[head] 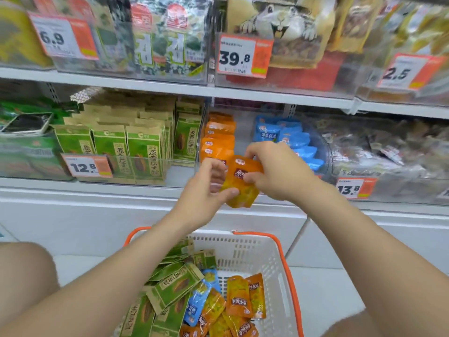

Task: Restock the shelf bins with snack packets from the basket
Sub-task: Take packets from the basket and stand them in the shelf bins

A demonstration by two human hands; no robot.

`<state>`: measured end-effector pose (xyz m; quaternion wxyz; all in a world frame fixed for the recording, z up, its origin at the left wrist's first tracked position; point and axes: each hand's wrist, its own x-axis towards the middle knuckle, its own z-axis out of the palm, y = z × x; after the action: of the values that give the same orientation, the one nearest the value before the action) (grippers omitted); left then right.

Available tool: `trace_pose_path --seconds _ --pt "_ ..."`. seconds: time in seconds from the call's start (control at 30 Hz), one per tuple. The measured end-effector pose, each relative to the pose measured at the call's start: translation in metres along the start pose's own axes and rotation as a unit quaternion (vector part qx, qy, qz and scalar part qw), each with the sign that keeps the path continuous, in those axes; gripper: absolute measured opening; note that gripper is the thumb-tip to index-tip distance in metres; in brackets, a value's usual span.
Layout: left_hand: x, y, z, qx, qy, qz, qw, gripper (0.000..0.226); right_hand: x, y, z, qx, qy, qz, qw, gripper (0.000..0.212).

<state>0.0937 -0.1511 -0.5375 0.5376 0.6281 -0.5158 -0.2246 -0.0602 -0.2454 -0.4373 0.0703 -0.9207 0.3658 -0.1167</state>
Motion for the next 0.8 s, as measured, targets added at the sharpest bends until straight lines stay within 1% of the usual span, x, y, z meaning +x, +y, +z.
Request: trace_pose_path --seconds 0.07,0.13,0.17,0.2,0.27,0.33,0.43,0.47,0.5,0.57,0.63,0.7,0.73,0.8 --pt "0.017 0.013 -0.011 0.128 0.051 0.065 0.988 0.047 0.008 0.004 -0.018 -0.012 0.088 0.032 0.996 0.03" --pt "0.036 0.018 -0.021 0.288 0.072 0.12 0.947 0.047 0.017 0.005 -0.029 -0.03 0.152 0.079 0.985 0.033" --pt "0.044 0.019 -0.025 0.353 0.071 0.136 0.923 0.047 0.023 0.005 -0.03 -0.042 0.163 0.098 0.981 0.033" --pt "0.051 0.021 -0.027 0.401 0.064 0.147 0.902 0.049 0.029 0.004 -0.027 -0.055 0.162 0.111 0.979 0.034" --pt "0.065 0.024 -0.031 0.46 0.047 0.167 0.871 0.056 0.045 0.005 -0.014 -0.075 0.14 0.116 0.98 0.036" --pt "0.08 0.026 -0.036 0.502 0.024 0.175 0.846 0.068 0.067 0.01 0.004 -0.072 0.113 0.118 0.984 0.034" --pt "0.108 0.026 -0.04 0.556 -0.015 0.158 0.816 0.083 0.106 0.021 0.026 -0.051 0.091 0.121 0.987 0.034" --pt "0.117 0.024 -0.04 0.562 -0.021 0.147 0.814 0.086 0.119 0.025 0.032 -0.051 0.09 0.118 0.988 0.035" --pt "0.125 0.023 -0.04 0.557 -0.023 0.136 0.819 0.087 0.131 0.029 0.038 -0.055 0.09 0.118 0.987 0.038" --pt "0.139 0.022 -0.039 0.526 -0.028 0.106 0.843 0.083 0.152 0.036 0.046 -0.061 0.082 0.119 0.988 0.043" --pt "0.15 0.019 -0.038 0.505 -0.038 0.081 0.859 0.071 0.172 0.039 0.051 -0.08 0.056 0.118 0.988 0.046" --pt "0.161 0.016 -0.035 0.507 -0.048 0.074 0.858 0.054 0.19 0.041 0.051 -0.115 0.027 0.127 0.985 0.047" --pt "0.165 0.016 -0.034 0.51 -0.055 0.07 0.856 0.047 0.199 0.041 0.052 -0.133 0.017 0.137 0.982 0.052" --pt "0.175 0.019 -0.031 0.509 -0.07 0.059 0.856 0.044 0.213 0.04 0.054 -0.169 0.007 0.147 0.975 0.06"
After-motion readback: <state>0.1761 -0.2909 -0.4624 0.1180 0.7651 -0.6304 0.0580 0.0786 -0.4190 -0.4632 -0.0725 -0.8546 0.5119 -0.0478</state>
